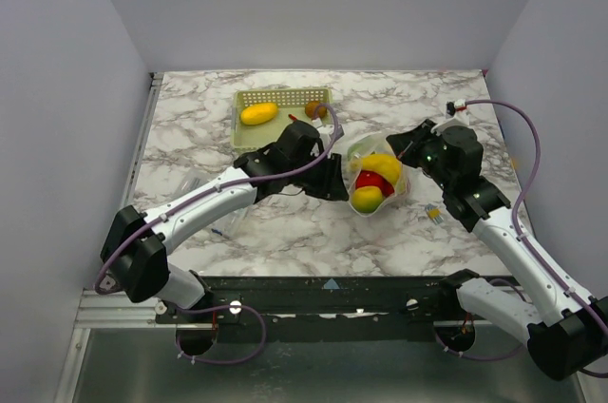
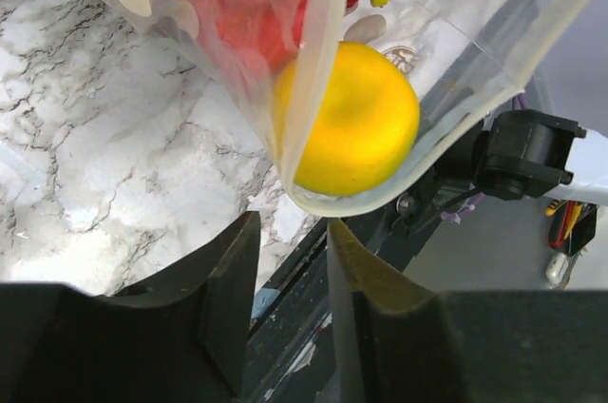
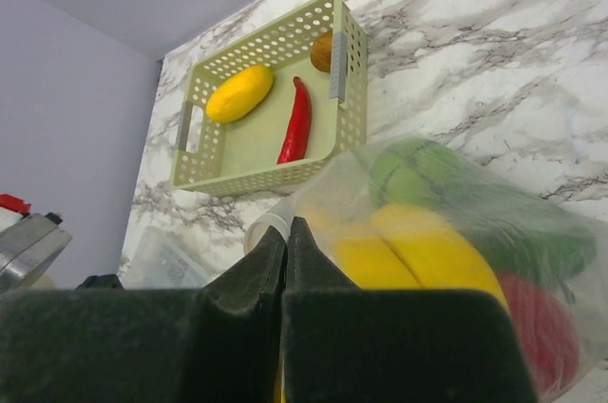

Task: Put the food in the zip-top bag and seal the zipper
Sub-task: Adjust the zipper food storage bag at the center of the board.

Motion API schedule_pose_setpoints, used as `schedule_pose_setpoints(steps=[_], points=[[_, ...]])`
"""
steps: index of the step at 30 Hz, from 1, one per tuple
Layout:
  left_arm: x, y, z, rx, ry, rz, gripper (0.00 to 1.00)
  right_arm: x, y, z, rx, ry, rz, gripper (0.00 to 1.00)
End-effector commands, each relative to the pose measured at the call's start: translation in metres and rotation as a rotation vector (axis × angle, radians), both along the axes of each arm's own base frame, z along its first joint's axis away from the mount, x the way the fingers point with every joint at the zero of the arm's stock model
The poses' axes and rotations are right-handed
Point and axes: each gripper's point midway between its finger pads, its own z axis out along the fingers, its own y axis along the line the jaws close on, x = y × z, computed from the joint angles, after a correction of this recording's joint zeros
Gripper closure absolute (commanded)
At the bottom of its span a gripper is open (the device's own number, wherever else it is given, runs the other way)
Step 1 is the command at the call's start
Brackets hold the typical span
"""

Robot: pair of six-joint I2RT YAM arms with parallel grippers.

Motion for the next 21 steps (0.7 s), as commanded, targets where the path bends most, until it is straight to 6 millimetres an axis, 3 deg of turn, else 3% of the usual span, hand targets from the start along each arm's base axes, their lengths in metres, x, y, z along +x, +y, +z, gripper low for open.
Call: schedule_pose_setpoints(steps=[1,7,12,15,21], points=[[0.006,-0.014,-0.002,-0.043,0.016,-0.002,0.69,-0.002,0.001,0.009,0.013,-0.034,0.006,0.99],[0.012,-0.023,-0.009,-0.053,0.038,0.005,0.79,-0.003,0.001,0.009,0.013,-0.033,0.006,0.99],[0.009,-0.024,-0.017,-0.049,0.058,-0.004,0.65,-0.003,0.001,0.007,0.01,-0.031,0.004,0.99],[0.012,-0.025,-0.02,-0.046,0.055,0.002,0.65,-0.002,0.001,0.005,0.01,-0.028,0.005,0.99],[0.018,-0.032,-0.028,-0.041,0.066,0.008,0.75,-0.002,0.004,0.005,0.018,-0.025,0.02,0.99]])
